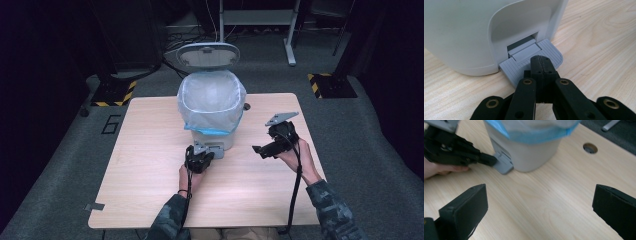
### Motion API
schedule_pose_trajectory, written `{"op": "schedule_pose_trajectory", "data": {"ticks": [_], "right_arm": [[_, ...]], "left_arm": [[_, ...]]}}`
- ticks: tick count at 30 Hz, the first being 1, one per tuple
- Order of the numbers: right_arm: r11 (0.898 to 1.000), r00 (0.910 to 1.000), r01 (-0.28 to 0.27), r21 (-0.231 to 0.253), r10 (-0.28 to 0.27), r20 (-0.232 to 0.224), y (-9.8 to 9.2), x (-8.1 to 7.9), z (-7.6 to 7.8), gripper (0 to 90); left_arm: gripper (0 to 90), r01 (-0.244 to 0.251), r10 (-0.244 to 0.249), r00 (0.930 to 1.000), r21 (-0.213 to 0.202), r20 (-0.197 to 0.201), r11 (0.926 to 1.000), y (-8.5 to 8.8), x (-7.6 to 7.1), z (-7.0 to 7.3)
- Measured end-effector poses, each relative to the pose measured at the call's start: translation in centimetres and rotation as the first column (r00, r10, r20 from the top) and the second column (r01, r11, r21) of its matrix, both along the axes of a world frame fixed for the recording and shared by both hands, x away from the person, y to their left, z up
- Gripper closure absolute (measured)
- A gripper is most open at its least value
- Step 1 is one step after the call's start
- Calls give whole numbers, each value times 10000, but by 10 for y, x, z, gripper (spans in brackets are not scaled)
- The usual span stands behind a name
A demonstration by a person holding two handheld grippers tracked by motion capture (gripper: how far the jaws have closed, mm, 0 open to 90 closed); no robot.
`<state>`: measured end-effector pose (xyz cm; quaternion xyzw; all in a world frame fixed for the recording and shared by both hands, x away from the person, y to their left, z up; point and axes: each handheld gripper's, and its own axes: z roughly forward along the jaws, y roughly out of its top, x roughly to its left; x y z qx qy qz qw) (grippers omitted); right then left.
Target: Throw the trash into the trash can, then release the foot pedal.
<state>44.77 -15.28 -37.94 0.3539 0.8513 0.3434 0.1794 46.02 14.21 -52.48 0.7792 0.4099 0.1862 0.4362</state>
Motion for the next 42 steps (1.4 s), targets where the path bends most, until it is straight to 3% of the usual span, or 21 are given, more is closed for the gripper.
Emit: {"op": "schedule_pose_trajectory", "data": {"ticks": [6, 11, 16, 22, 25, 29, 33, 35, 36, 37, 39, 42], "right_arm": [[9969, 9965, 769, 139, -764, -338, -18, -6, -35, 0], [9894, 9892, 1447, 96, -1445, -235, -34, -12, -55, 0], [9760, 9755, 2168, 224, -2157, -422, -50, -19, -80, 0], [9571, 9552, 2899, -4, -2894, -624, -63, -26, -111, 0], [9510, 9491, 3087, 158, -3069, -713, -68, -28, -122, 0], [9407, 9390, 3394, 2, -3388, -591, -72, -30, -133, 0], [9408, 9392, 3388, 28, -3381, -595, -74, -32, -144, 0], [9350, 9341, 3531, 320, -3505, -678, -75, -34, -147, 0], [9387, 9381, 3438, 247, -3422, -531, -78, -34, -147, 0], [9387, 9381, 3438, 247, -3422, -531, -78, -34, -147, 0], [9381, 9377, 3444, 372, -3417, -623, -79, -33, -147, 0], [9388, 9387, 3426, 347, -3406, -530, -81, -33, -148, 0]], "left_arm": [[900, 6, -7, 10000, 77, 41, 10000, 0, 0, 0], [900, -19, 19, 10000, 40, 70, 10000, -1, -1, 0], [900, -7, 7, 10000, 44, 99, 10000, -1, -1, 0], [900, -13, 13, 10000, 10, 80, 10000, -1, 0, 0], [900, -19, 18, 9999, 38, 101, 10000, -2, -1, 0], [900, -23, 23, 10000, 19, 90, 10000, -1, -1, 0], [900, -25, 25, 9999, 38, 111, 10000, -1, -1, 0], [899, -16, 16, 10000, 2, 67, 10000, 0, -1, 0], [765, 61, -61, 10000, 42, 39, 10000, 3, 0, 1], [765, 21, -21, 10000, -112, 5, 9999, 5, 0, 1], [588, -26, 27, 10000, -80, 83, 10000, 8, -3, 2], [296, -207, 208, 9993, 48, -300, 9998, 15, -8, 6]]}}
